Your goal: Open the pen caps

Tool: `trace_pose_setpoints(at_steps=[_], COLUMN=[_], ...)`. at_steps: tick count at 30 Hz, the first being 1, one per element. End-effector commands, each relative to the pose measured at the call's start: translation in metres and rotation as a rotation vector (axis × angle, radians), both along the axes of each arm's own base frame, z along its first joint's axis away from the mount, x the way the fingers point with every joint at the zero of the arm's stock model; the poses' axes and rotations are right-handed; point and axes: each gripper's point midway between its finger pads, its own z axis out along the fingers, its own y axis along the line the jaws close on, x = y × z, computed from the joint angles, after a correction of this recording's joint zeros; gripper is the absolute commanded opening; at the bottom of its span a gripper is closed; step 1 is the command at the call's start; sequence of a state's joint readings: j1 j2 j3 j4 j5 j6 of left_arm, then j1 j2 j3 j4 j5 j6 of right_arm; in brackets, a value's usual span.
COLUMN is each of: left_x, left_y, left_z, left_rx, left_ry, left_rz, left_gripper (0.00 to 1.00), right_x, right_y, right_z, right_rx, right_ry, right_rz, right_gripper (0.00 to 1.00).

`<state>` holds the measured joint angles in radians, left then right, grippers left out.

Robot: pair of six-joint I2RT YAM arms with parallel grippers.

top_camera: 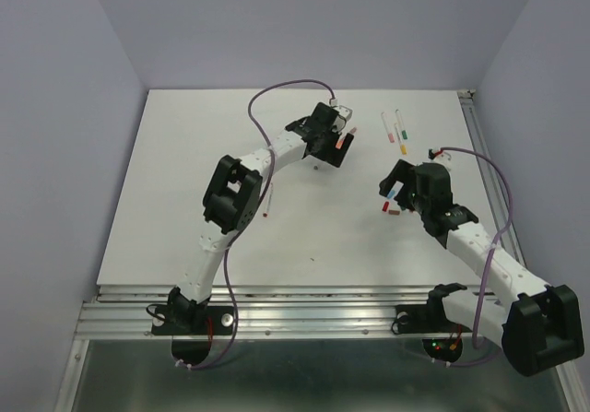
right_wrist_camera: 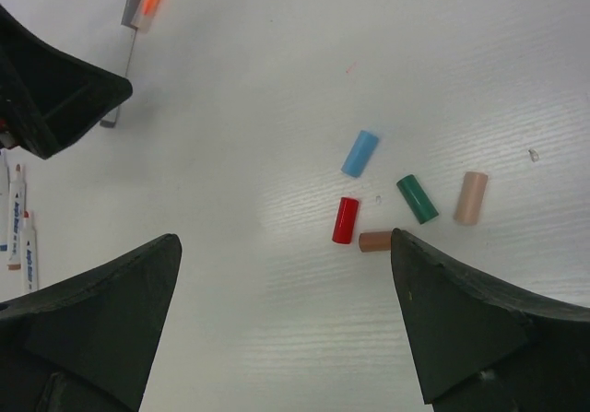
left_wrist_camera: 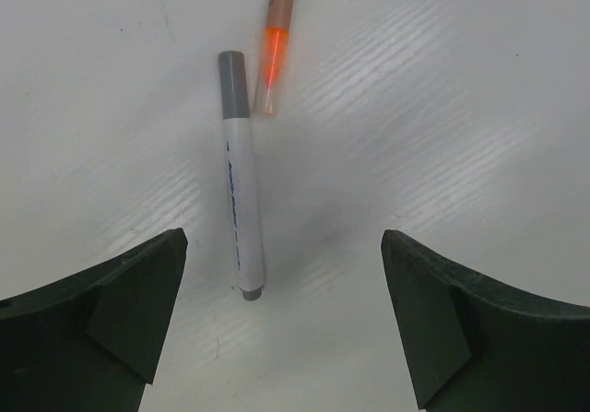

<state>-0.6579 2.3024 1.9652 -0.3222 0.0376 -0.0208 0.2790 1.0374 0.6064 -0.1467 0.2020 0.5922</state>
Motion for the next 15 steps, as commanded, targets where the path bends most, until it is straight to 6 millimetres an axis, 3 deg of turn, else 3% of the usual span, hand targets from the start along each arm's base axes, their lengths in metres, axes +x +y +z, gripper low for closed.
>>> trace_pose_setpoints(at_steps=[1, 7, 15], left_x=[0.014, 0.029, 0.038], left_y=[0.003, 0.012, 0.019], left_z=[0.019, -0.005, -0.036], left_rx=[0.009, 0.026, 0.102], left_ry=[-0.019, 0.012, 0.023], left_rz=[-0.036, -0.017, -0.019], left_gripper=[0.99, 0.98, 0.75], right_x=[0.004, 0.004, 0.007], right_y=[0.000, 0.001, 0.001], right_z=[0.004, 0.004, -0.004], right_rx=[-0.010, -0.008, -0.014], right_ry=[-0.044, -0.044, -0.029], right_rz=[0.011, 0.015, 0.009], right_gripper=[1.00, 1.00, 1.00])
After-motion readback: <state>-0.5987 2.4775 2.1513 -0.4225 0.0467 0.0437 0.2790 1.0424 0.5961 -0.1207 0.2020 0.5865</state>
